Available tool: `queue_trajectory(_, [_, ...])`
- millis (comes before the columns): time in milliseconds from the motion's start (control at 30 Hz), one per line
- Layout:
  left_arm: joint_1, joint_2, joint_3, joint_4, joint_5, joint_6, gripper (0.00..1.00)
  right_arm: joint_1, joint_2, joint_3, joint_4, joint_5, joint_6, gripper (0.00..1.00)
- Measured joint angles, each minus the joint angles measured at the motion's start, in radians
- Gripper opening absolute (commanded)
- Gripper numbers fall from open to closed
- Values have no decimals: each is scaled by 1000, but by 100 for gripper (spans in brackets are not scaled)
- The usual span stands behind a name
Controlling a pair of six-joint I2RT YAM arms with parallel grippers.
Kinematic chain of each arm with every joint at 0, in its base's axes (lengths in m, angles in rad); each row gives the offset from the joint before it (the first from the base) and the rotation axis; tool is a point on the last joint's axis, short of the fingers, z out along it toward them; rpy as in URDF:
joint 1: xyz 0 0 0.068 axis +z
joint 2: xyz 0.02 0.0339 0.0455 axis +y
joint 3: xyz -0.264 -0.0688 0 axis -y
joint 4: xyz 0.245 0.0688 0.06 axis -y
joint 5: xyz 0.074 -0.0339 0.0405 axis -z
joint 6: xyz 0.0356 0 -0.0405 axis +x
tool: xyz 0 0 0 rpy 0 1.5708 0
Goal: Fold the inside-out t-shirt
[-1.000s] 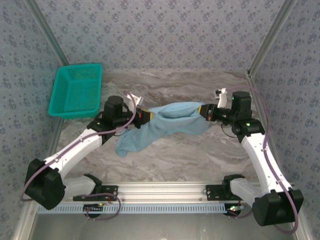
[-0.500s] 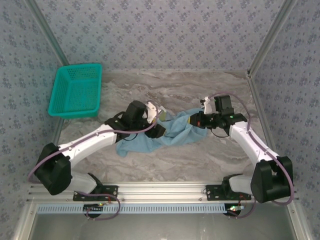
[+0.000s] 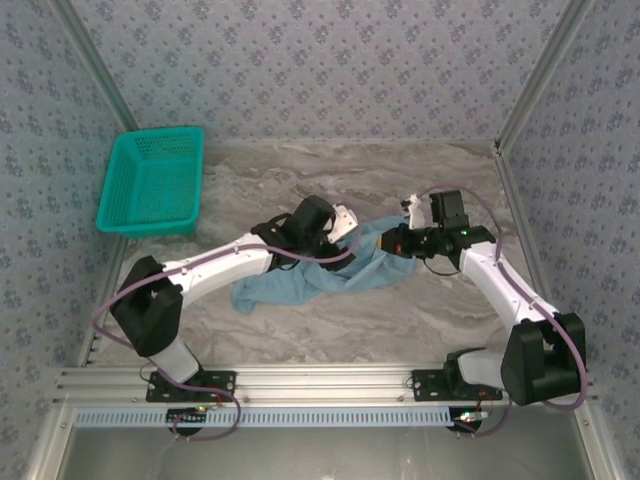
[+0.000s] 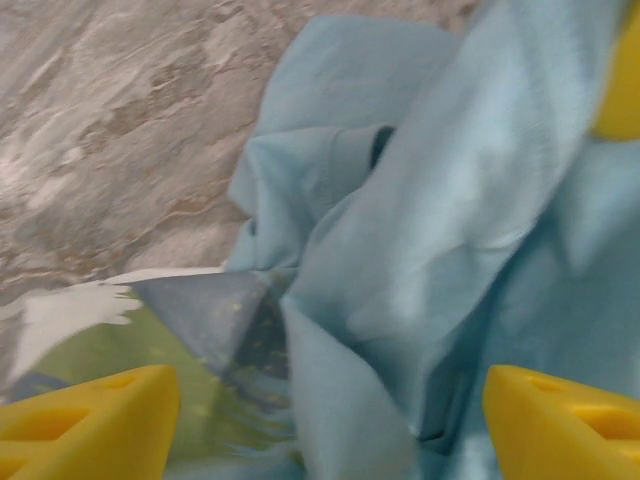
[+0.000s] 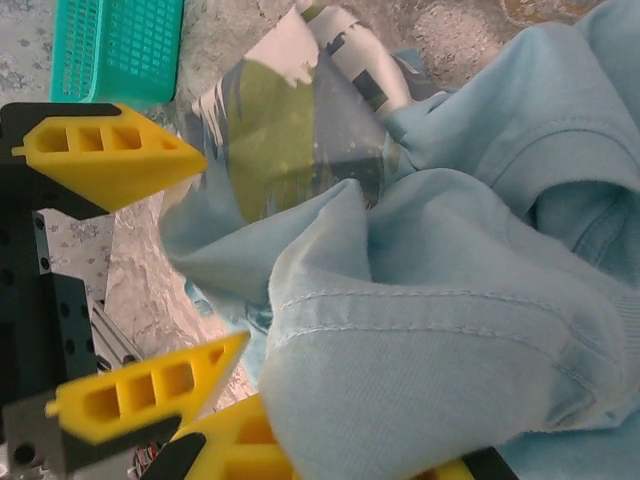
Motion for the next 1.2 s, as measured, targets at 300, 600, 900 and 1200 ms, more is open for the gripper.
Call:
queue_trajectory(300, [26, -165, -126, -1, -73, -45, 81, -38, -51, 0, -2, -5, -14, 0])
queue_trajectory(600, [-9, 35, 48, -1, 51, 19, 77, -38, -52, 0, 5, -18, -14, 0])
queue_trajectory(900, [15, 147, 131, -76, 142, 0, 0, -34, -66, 0, 1, 39, -23, 2])
queue_trajectory(1200, [180, 2, 151, -13, 556, -483, 0, 185, -21, 65, -52, 702, -112, 38])
